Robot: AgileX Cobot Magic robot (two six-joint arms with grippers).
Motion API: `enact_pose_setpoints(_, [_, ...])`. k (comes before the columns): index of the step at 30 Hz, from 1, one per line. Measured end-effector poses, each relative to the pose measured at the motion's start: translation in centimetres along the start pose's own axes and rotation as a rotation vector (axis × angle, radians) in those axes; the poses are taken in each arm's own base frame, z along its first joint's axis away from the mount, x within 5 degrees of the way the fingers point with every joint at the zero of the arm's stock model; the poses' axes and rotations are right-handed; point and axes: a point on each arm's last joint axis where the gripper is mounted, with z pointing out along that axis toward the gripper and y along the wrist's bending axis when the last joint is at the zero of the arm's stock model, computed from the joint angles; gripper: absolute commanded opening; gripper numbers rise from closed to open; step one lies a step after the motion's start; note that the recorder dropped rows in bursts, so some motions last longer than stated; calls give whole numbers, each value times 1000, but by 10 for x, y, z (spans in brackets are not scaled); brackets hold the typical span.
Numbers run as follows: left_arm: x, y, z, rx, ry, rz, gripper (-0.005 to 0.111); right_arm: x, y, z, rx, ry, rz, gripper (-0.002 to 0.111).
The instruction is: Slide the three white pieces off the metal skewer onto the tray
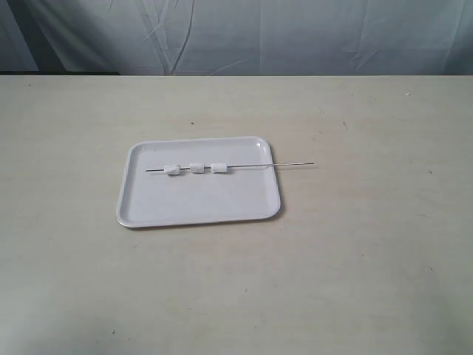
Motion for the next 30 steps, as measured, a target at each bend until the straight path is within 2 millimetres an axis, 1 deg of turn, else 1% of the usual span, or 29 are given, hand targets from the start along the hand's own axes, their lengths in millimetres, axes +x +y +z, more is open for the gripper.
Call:
enact_pose_setpoints(1, [-3,1,0,-16,-29,47,0,-3,0,0,2,-29,-7,0])
enact_pose_setpoints(2, [-5,2,0,-18,-50,56,0,-4,0,0,3,-49,-9,0])
enact_pose_setpoints(4, [-14,1,-1,-13,-155,40,0,-15,0,-1,3,-166,-11,0])
enact_pose_setpoints(7, [-36,1,-7,1,-406,-36,0,-31,0,-6,1,-357,-7,0])
enact_pose_setpoints(10, [-62,2,-24,-9,-752,-53,0,-51,0,-15,0,-594,-7,0])
enact_pose_setpoints(12, [-71,3,-35,-14,-904,-53,0,-58,0,-21,0,-701,-7,0])
enact_pose_setpoints(14, [-78,4,-44,-19,-1033,-53,0,-65,0,-27,0,-802,-5,0])
enact_pose_setpoints(15, [-83,4,-53,-24,-1144,-57,0,-72,0,-35,-1,-910,-5,0])
enact_pose_setpoints(17, [-86,6,-63,-32,-1254,-70,0,-77,0,-42,-1,-1007,-5,0])
enact_pose_setpoints(18, [-88,7,-72,-36,-1355,-88,0,-80,0,-48,-1,-1078,-5,0])
enact_pose_setpoints(20, [-90,8,-83,-45,-1480,-94,0,-84,0,-58,-1,-1198,-5,0])
enact_pose_setpoints(22, [-92,9,-85,-49,-1493,-100,0,-86,0,-62,-15,-1243,14,0])
enact_pose_setpoints(25, [-103,10,-79,-38,-1360,-97,0,-93,1,-63,-64,-1219,59,0])
enact_pose_setpoints(26, [-110,10,-75,-24,-1241,-84,0,-99,2,-65,-73,-1198,57,0])
enact_pose_setpoints(29, [-122,11,-64,-17,-965,-52,0,-124,3,-75,-72,-1130,11,0])
enact_pose_setpoints(30, [-128,12,-57,-16,-861,-53,0,-140,2,-76,-60,-1055,-2,0])
